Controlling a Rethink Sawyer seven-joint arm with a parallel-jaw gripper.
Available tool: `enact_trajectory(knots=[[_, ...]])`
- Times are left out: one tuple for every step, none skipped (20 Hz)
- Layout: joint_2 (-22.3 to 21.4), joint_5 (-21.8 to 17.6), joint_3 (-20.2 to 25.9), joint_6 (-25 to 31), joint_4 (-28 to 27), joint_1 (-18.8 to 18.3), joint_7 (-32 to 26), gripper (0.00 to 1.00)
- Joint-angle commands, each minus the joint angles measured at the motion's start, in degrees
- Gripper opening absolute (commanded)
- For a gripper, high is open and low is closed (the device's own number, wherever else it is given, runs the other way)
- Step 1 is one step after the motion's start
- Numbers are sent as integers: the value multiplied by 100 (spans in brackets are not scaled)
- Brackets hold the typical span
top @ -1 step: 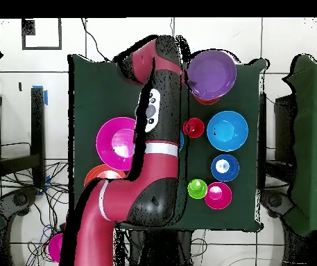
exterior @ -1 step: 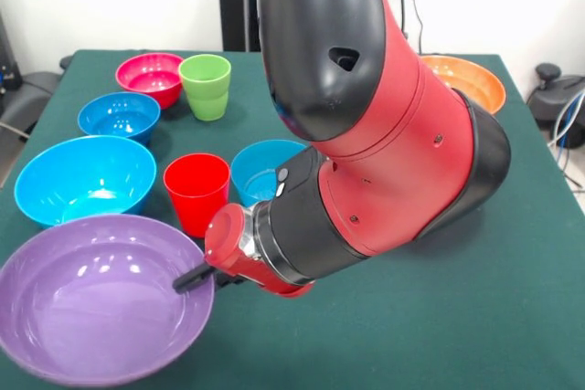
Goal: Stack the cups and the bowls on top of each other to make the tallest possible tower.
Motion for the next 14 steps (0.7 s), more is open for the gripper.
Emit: enact_trajectory(knots=[[-69,175,75,-49,152,-12,-1481,100],[-70,176,65,-55,157,-11,-1479,100],[-62,205,98,-75,187,-10,-1400,100],[-77,177,81,-151,235,5,-1388,100],[-80,189,74,-136,249,7,-1362,100],[-93,187,95,-225,302,20,-1327,100],[-80,199,86,-209,280,19,-1323,100],[-86,201,82,-208,291,23,-1323,100],[-56,225,63,-157,210,0,-1340,100],[-55,228,62,-168,207,-1,-1345,100],[-72,231,59,-174,230,-1,-1350,100],[-90,233,55,-179,254,0,-1355,100],[-144,226,76,-230,356,22,-1344,100],[-169,220,82,-248,401,32,-1347,100]])
